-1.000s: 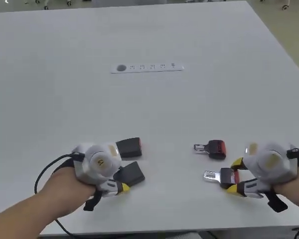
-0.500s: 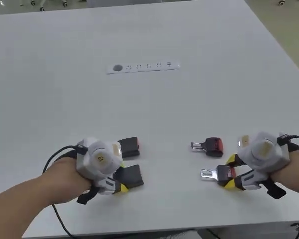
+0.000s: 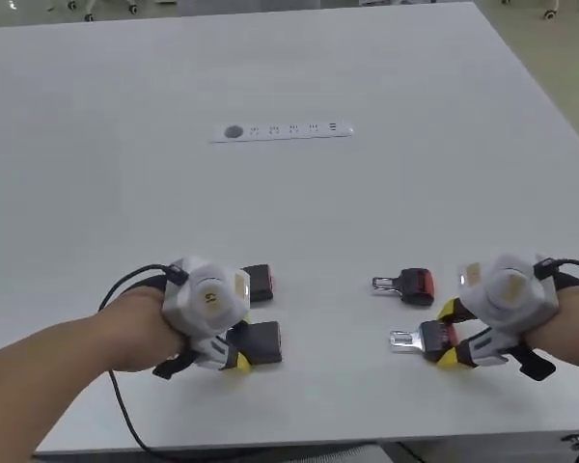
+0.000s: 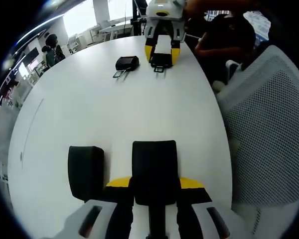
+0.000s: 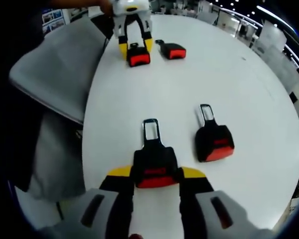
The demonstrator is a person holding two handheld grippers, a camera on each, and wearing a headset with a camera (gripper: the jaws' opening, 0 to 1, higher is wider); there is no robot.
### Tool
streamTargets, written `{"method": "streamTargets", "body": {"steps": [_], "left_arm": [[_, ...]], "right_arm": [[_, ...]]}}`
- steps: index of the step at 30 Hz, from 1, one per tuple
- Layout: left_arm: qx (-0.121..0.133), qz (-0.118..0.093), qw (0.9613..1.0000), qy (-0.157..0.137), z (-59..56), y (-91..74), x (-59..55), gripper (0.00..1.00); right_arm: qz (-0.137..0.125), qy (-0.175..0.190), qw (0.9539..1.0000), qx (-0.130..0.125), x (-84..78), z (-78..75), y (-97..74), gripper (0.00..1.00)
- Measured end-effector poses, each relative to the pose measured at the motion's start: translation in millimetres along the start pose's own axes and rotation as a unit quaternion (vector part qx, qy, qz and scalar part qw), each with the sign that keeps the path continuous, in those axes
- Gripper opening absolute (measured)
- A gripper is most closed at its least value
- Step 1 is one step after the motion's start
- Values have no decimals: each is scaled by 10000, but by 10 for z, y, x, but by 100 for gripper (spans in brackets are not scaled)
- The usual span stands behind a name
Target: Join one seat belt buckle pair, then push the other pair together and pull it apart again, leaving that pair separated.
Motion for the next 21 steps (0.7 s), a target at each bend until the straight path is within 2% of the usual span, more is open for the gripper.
{"method": "streamTargets", "body": {"steps": [4, 10, 15, 21], "left_arm": [[-9, 27, 10000, 12, 2, 2, 2, 34], [27, 7, 10000, -71, -7, 1, 2, 34], [19, -26, 10000, -53, -17, 2, 12, 34], [-20, -25, 10000, 20, -9, 1, 16, 34]], "right_arm": [[-83, 71, 9999, -24, 9, -15, 3, 35], [84, 20, 10000, -26, 67, -6, 24, 35], [43, 112, 9999, -42, 217, 18, 91, 35], [-41, 18, 10000, -22, 419, 73, 179, 35]]}}
Point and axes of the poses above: the centre of the closed fingertips' face, and the gripper's own axes: y roughly forward along the fingers, z roughly to its left, x roughly out of its top, the point moved 4 cm from there along -y, roughly backward along the fingers, and after that the axes turned 4 degrees about z, right-handed, at the moved point
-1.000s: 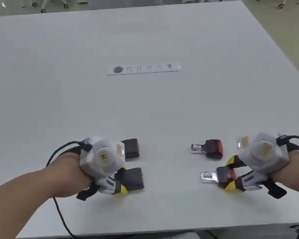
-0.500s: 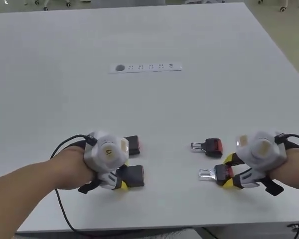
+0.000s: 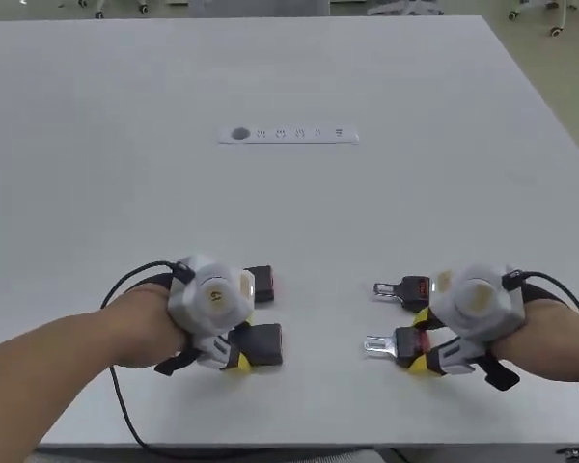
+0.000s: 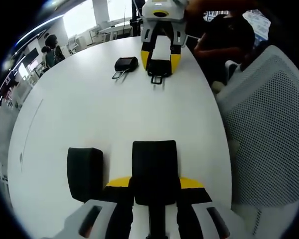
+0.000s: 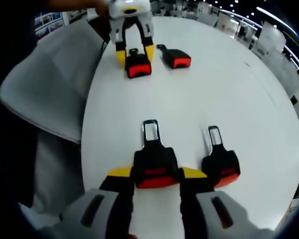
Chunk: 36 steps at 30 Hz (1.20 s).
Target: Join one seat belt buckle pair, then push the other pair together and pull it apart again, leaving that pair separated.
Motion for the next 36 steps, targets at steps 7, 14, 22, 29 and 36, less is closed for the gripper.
{"method": "streamTargets", "body": {"steps": [7, 14, 22, 29, 36], "left_arm": [[2, 18, 10000, -5, -2, 1, 1, 34], [-7, 46, 10000, 14, 0, 2, 3, 34], [-35, 129, 9999, 72, 1, 7, 11, 34], [-47, 129, 9999, 58, 4, 7, 9, 34], [-60, 149, 9998, 79, 7, 8, 16, 34]], "right_arm": [[-198, -121, 9997, 17, 375, 83, 160, 35], [-180, -322, 9993, 13, 657, 153, 273, 35], [-222, -425, 9988, 61, 917, 176, 377, 35], [-136, -459, 9988, 92, 940, 166, 387, 35], [-227, -427, 9988, 30, 969, 174, 390, 35]]}}
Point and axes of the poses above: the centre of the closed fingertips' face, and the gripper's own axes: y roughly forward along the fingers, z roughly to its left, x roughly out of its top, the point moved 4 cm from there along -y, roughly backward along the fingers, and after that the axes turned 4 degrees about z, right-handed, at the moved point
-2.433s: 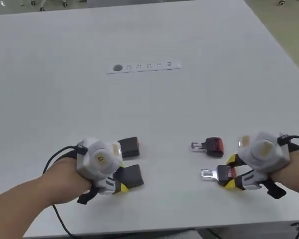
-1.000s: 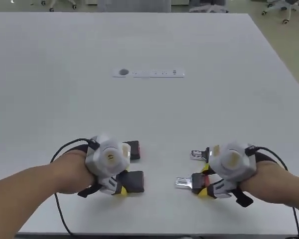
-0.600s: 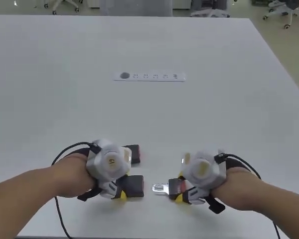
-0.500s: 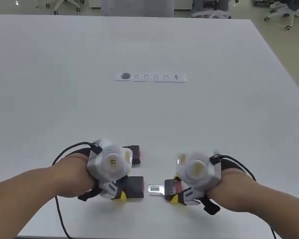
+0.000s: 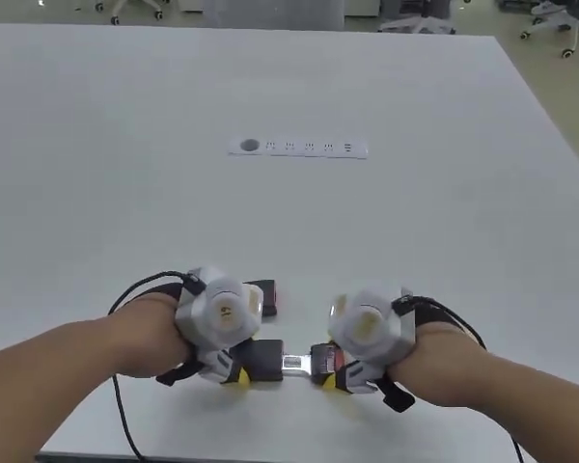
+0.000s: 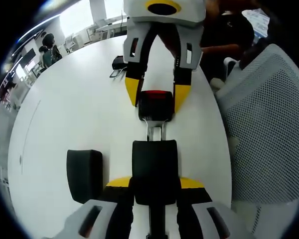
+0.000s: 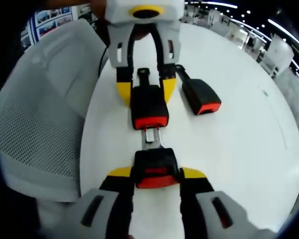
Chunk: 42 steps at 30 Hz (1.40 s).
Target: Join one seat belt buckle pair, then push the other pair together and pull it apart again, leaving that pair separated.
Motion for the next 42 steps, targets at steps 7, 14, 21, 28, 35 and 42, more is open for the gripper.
{"method": "streamTargets", "body": {"steps": [7, 14, 21, 28, 35, 42], "left_arm": [[-7, 27, 10000, 35, -1, 0, 3, 34], [-23, -101, 9999, 126, 3, -3, -3, 34], [-34, -141, 9998, 157, 7, -2, -1, 34], [-54, -106, 9997, 204, 5, -5, 3, 34], [-42, -116, 9998, 185, 11, -1, -1, 34], [-77, -159, 9998, 123, 20, -12, -24, 34]], "right_arm": [[-67, -46, 10000, 9, 72, -1, 63, 35], [-151, 56, 9999, -36, 94, 19, 70, 33], [-185, -23, 9998, -26, 175, 29, 102, 32], [-225, 166, 9996, 11, 247, 25, 150, 32], [-322, 144, 9994, 46, 240, 1, 184, 33], [-417, -11, 9991, 26, 228, 26, 160, 33]]}}
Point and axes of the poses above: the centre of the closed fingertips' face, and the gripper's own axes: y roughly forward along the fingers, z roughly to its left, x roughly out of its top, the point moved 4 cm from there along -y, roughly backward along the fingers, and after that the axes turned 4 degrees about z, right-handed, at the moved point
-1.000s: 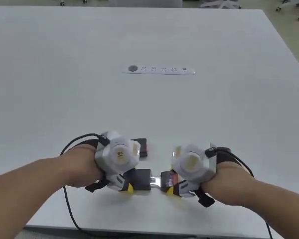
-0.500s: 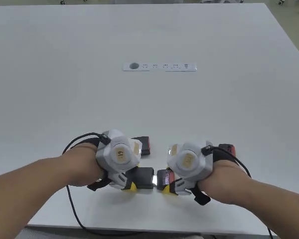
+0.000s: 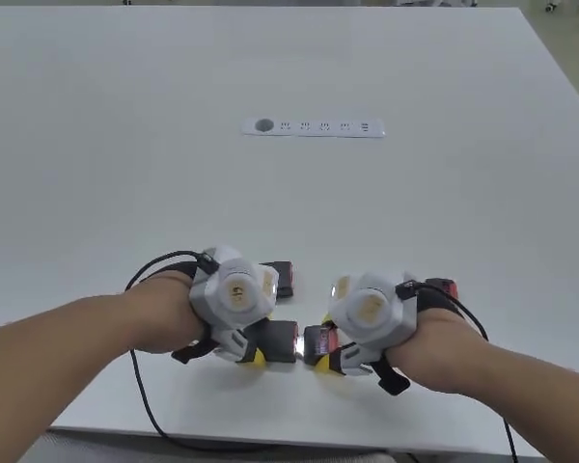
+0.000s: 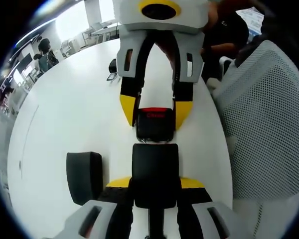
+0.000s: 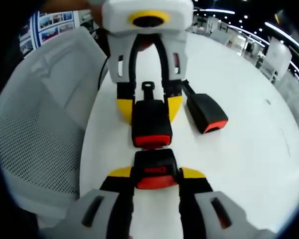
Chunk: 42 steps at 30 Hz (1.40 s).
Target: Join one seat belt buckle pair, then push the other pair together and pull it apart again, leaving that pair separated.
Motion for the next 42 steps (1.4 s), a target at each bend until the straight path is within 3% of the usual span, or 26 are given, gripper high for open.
{"method": "streamTargets", "body": {"steps": [5, 10, 18, 24, 34, 42], "left_arm": [[51, -220, 9997, -137, 3, -5, -15, 34], [91, -254, 9995, -165, -4, -3, -9, 35], [87, -227, 9996, -149, -3, -1, -6, 35], [78, -95, 9999, -112, -6, 4, 4, 35], [187, -156, 9987, -459, -7, 4, -14, 36], [140, -48, 9990, -424, -35, -70, 27, 42]], "right_arm": [[0, 61, 10000, 30, 6, 0, -5, 33], [-63, 73, 9999, 38, 5, 13, -13, 34], [-147, 96, 9998, -22, 7, 25, -18, 35], [-38, -77, 10000, -35, 18, 19, -13, 35], [-102, 17, 9999, -66, 35, 23, 1, 38], [-287, 74, 9995, -98, 140, 15, -125, 37]]}}
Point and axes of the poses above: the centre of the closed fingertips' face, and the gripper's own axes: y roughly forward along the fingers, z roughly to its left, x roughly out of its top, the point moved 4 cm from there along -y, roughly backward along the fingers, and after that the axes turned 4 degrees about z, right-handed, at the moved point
